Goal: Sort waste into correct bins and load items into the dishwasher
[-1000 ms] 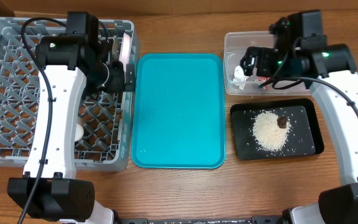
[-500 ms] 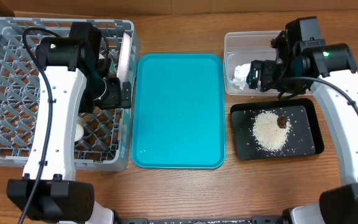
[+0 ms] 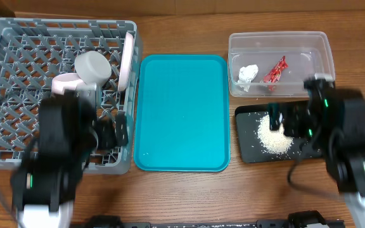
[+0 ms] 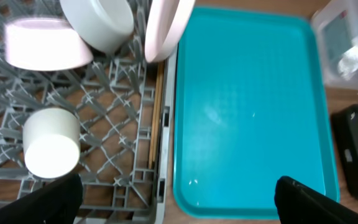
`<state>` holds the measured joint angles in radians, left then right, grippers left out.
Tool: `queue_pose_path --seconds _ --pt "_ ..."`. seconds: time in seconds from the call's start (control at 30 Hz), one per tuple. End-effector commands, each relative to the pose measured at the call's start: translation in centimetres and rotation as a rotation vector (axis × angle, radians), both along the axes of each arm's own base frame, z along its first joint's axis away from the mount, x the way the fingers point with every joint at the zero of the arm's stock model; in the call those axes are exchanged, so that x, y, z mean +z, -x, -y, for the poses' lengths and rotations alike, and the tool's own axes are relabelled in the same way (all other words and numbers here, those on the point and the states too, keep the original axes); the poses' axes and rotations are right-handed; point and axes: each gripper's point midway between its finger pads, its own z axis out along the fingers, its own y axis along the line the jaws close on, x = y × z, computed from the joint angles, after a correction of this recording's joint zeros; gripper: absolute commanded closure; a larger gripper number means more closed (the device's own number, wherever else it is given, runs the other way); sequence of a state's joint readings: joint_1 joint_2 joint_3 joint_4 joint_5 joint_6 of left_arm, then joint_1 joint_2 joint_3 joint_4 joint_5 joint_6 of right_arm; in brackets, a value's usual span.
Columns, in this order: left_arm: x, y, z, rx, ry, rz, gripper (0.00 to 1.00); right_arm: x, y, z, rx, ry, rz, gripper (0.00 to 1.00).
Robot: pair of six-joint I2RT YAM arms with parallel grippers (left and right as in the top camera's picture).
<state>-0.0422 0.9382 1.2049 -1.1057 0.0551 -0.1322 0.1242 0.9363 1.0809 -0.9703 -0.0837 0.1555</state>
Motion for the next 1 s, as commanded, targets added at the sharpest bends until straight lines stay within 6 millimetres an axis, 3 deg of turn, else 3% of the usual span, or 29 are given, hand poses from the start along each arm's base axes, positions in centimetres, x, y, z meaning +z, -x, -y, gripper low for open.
queue_pose_path --seconds 0.0,0.2,0.37,0.8,0.97 --pt "-0.6 1.8 -0.4 0.016 -0.007 0.074 0.0 0.3 2.2 0.7 -0.014 0.013 0.041 0.0" --pt "-0.3 3.2 -0.4 0.014 -0.003 0.126 0.0 -0.1 4.7 1.0 -0.013 0.018 0.005 0.0" --pt "-1.3 4.0 -0.5 0.014 -0.005 0.07 0.0 -0.6 4.9 1.0 -0.013 0.021 -0.021 0.0" --pt "-1.4 4.1 -0.5 0.014 -0.006 0.064 0.0 -0.8 4.7 1.0 -0.013 0.022 -0.032 0.0" --pt "-1.4 4.1 -0.5 0.014 -0.005 0.064 0.0 -0.6 5.9 1.2 -0.013 0.021 -0.021 0.0"
